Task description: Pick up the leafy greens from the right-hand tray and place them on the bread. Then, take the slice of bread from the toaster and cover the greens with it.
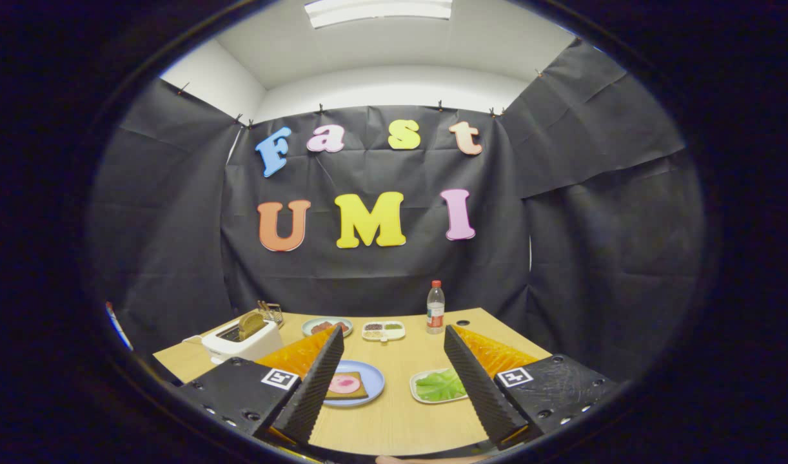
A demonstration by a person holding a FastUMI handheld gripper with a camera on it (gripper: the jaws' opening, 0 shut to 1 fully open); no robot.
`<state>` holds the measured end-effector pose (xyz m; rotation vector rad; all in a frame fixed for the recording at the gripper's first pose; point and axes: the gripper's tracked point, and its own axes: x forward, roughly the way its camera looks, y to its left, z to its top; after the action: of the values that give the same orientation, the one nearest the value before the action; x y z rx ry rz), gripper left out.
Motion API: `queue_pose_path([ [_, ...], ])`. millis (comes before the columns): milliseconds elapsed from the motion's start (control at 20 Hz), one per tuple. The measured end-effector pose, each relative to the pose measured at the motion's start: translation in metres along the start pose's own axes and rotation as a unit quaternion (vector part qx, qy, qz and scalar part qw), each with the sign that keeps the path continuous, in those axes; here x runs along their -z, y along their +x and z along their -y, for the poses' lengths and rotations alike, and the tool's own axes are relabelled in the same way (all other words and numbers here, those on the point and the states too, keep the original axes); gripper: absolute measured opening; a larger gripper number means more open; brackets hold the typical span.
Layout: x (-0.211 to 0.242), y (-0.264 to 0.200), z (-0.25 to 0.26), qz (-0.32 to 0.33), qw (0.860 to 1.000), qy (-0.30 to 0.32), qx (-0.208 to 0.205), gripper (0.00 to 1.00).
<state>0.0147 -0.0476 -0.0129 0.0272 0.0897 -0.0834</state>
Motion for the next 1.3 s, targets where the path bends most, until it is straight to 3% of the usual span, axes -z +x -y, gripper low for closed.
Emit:
queue_pose_path([
  [350, 0.026, 0.052, 0.031, -0.065, 0.997, -0.017, 0.023, 0.96],
  [750, 0.108, 0.158, 0.085, -0.184, 0.981, -0.008, 0.056, 0.96],
  [1100, 0.214, 0.212, 0.098, -0.332, 0.942, 0.024, 0.032, 0.96],
  [1200, 0.231, 0.218, 0.096, -0.356, 0.934, 0.027, 0.030, 0.86],
  [1300, 0.242, 0.220, 0.092, -0.369, 0.928, 0.031, 0.026, 0.86],
])
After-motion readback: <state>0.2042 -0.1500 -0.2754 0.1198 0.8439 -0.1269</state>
